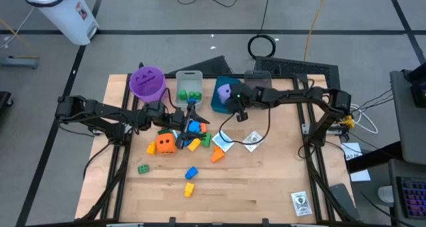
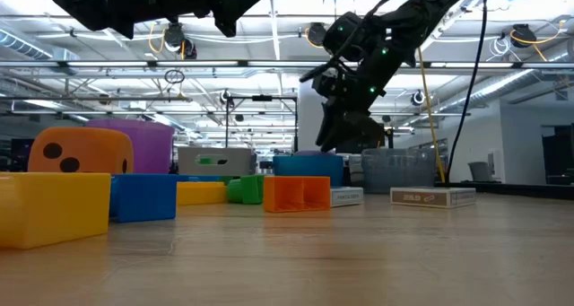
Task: Pick & Place Toys
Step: Put the purple dice into the blue bin
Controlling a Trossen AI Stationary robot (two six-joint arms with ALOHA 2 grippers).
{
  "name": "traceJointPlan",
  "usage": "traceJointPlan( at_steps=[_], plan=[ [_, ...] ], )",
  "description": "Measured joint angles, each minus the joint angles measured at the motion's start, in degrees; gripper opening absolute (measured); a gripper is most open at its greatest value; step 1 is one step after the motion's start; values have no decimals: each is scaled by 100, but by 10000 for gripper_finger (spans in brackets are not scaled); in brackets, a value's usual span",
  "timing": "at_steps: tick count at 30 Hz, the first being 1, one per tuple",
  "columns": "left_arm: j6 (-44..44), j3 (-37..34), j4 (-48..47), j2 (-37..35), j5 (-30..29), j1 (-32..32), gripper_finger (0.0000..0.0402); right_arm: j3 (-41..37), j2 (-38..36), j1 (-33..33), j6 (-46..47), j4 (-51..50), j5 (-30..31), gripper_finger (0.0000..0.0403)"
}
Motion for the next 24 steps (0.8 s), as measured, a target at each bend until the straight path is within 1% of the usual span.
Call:
traceJointPlan(
  at_steps=[3, 8, 12, 15, 24],
  plan=[
    [2, 0, 0, 0, 0, 0, 243, 2, 0, -132, 149, 45, -395, 90],
    [2, 0, 0, 0, 0, 0, 243, 2, 0, -294, 244, 67, -479, 66],
    [2, 0, 2, 0, 0, 0, 243, 2, 0, -379, 304, 87, -854, 54],
    [2, 0, 2, 0, 0, 0, 243, 2, 77, -437, 379, 232, -1025, 48],
    [17, 0, -7, 0, 0, 0, 243, -2, 564, -470, 510, 591, -1031, 34]
  ],
)
